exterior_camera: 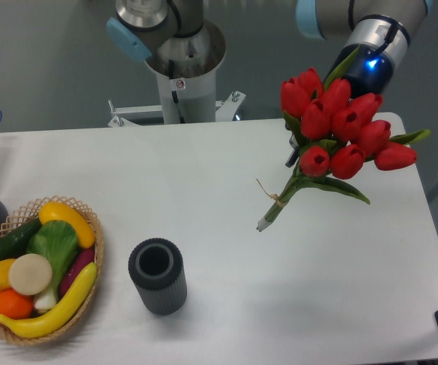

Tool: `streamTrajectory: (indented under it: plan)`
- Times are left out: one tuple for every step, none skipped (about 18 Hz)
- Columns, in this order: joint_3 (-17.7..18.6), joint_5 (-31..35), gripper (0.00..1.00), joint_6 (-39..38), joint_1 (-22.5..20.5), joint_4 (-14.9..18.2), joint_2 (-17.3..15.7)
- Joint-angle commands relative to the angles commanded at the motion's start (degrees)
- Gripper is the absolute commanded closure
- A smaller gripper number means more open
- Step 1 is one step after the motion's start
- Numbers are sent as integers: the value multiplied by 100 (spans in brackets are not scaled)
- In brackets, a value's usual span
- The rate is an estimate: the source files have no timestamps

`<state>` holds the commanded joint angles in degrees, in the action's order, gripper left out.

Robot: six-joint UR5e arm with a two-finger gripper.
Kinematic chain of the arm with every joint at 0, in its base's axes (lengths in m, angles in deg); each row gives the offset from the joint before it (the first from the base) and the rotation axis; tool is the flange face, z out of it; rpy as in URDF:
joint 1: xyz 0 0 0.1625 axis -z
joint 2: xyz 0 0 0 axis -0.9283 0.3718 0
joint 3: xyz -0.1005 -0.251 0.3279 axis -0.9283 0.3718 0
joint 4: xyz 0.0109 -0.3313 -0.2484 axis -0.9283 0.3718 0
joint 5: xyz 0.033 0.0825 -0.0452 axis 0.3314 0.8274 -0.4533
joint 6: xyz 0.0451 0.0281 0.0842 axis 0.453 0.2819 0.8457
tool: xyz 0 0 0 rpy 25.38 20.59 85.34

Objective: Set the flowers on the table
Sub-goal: 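Carry the red tulip bouquet with the gripper toward the table center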

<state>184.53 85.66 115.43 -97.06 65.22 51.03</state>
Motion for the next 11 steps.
streamTrajectory:
  plan:
    - [0,9,55,0,9,0,0]
    - [26,9,55,44,35,0,-17]
    - [44,17,55,96,27,9,-44]
    - [61,18,55,97,26,9,-44]
    - [96,26,55,97,18,0,-53]
    - [131,35,55,97,9,0,-79]
    - [141,53,55,97,0,0,-105]
    - [149,79,55,97,0,0,-123]
    - [149,114,55,97,0,0,-149]
    - [158,166,55,105,0,0,-158]
    - [158,210,55,106,-9,0,-193]
